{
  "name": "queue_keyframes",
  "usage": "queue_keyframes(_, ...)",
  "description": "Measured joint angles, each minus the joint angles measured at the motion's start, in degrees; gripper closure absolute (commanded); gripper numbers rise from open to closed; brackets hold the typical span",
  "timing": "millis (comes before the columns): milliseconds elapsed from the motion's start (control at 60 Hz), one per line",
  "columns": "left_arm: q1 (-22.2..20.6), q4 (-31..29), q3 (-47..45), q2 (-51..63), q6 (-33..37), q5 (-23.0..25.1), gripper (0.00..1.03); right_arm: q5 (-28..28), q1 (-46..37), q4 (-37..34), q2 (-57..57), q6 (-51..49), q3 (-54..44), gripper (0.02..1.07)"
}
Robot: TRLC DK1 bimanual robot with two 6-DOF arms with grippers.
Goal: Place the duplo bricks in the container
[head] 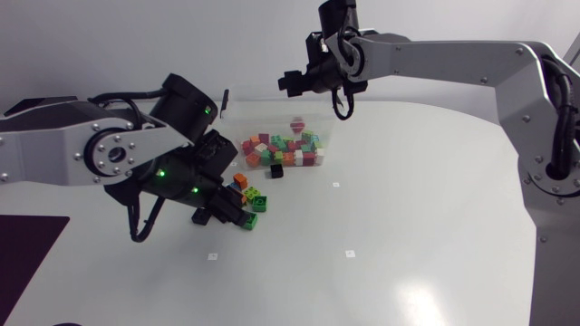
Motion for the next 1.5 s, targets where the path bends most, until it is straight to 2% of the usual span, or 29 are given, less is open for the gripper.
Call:
queue_keyframes(117,2.4,0.04,1.84,-0.5,0.66,2.1,0.7,0.59,0.42,4.55,-1.4,-0.61,-5.18,0.08)
queue_keyframes(250,4.37,-0.13,5.16,-0.42,1.33,2.89,0.7,0.81,0.52,4.46,-3.65,-0.85,-8.48,0.08)
queue_keyframes(533,6.49,-1.31,14.32,5.73,1.49,3.32,0.7,0.07,0.2,-3.21,-13.6,-1.03,-13.66,0.08)
queue_keyframes(750,8.96,-1.29,21.22,12.2,1.46,3.61,0.7,-1.25,-0.87,-4.83,-22.1,-1.25,-23.78,0.08)
queue_keyframes(1033,9.79,5.64,27.71,19.89,1.25,3.61,0.7,-1.9,-0.72,-4.52,-29.9,-1.25,-36.68,0.08)
queue_keyframes(1500,10.73,22.38,32.5,25.31,-0.55,2.64,0.7,-2.32,0.02,-0.98,-36.33,-1.27,-46.64,0.08)
